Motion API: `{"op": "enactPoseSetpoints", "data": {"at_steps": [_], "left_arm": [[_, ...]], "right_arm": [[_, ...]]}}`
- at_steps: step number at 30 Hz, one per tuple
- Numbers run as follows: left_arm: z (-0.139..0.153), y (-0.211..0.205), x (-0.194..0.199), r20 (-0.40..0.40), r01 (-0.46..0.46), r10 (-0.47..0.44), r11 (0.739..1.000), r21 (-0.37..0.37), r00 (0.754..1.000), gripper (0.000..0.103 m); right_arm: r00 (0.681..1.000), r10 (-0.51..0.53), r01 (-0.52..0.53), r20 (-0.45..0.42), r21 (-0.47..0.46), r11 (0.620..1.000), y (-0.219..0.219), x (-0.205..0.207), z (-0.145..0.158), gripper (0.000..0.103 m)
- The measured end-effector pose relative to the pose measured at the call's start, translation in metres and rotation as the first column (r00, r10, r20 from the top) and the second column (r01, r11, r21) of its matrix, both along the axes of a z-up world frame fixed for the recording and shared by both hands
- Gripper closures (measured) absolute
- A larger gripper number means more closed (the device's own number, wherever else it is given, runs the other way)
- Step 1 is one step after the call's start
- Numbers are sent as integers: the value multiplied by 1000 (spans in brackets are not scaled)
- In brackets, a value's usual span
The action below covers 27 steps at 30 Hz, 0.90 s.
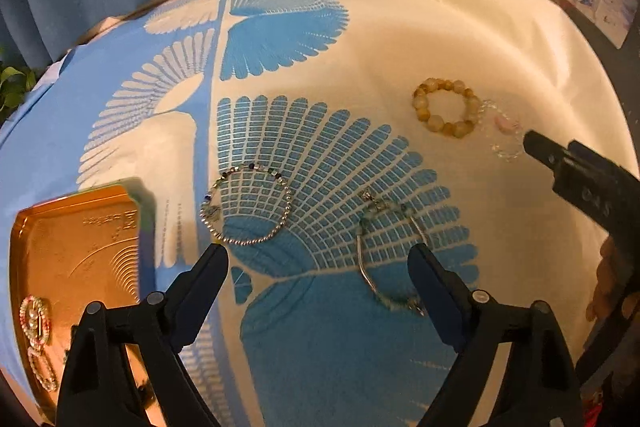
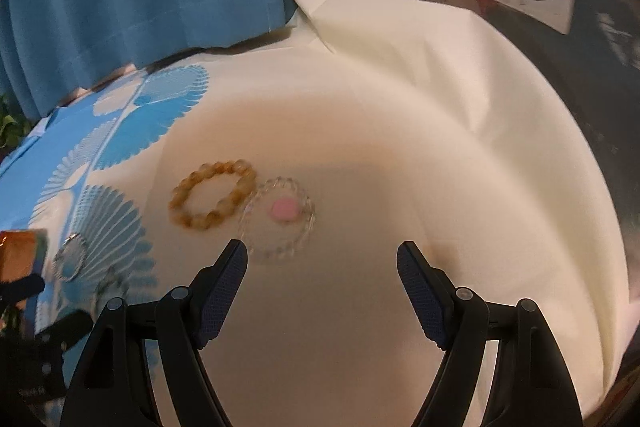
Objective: Organize jewelry
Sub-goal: 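Grasp the silver chain bracelet with the left tool while the right tool grasps the pink-charm bracelet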
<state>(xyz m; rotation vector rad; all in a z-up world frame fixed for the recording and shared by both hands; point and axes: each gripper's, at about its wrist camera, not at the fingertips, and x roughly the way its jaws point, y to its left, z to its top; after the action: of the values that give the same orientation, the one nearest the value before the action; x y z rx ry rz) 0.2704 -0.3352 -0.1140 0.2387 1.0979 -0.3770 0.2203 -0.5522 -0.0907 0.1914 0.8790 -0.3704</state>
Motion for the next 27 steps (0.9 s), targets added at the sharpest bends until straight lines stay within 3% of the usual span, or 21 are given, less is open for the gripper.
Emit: {"op": "enactPoseSetpoints", "data": {"at_steps": [7, 11, 12, 13, 14, 15, 16, 18, 22, 27], "left_arm": [[-12, 0, 4, -6, -17, 18, 1000, 13, 1000, 12], [-11, -1, 6, -13, -20, 20, 1000, 13, 1000, 13], [-11, -2, 5, -13, -12, 12, 1000, 10, 1000, 25], [-7, -5, 3, 2, 15, -15, 1000, 4, 1000, 65], [-2, -9, -2, 14, 71, -71, 997, -7, 997, 91], [0, -16, -4, -13, 121, -121, 993, 3, 993, 100], [0, -19, -6, -24, 142, -142, 990, 5, 990, 101], [3, -23, -13, -46, 187, -188, 982, -15, 981, 102], [21, -15, -26, -17, 196, -197, 979, -58, 980, 102], [66, 6, -50, 50, 202, -197, 973, -111, 979, 103]], "right_arm": [[997, -5, 4, -75, -16, 1000, -10, 26, -27, 23], [999, -18, 17, -43, -17, 1000, -11, 26, -32, 18], [999, -20, 19, -43, -15, 1000, -12, 26, -32, 19], [999, -15, 14, -41, -16, 1000, -11, 26, -32, 25], [999, -5, 5, -33, -20, 1000, -10, 25, -31, 37], [999, 32, -33, -20, -33, 999, -4, 24, -28, 78], [997, 61, -63, -38, -45, 997, 0, 25, -26, 95], [995, 76, -79, -64, -53, 995, 5, 27, -24, 95], [995, 78, -79, -55, -27, 997, 8, 16, -14, 95], [995, 96, -94, 17, -78, 993, 24, -19, 27, 95]]}}
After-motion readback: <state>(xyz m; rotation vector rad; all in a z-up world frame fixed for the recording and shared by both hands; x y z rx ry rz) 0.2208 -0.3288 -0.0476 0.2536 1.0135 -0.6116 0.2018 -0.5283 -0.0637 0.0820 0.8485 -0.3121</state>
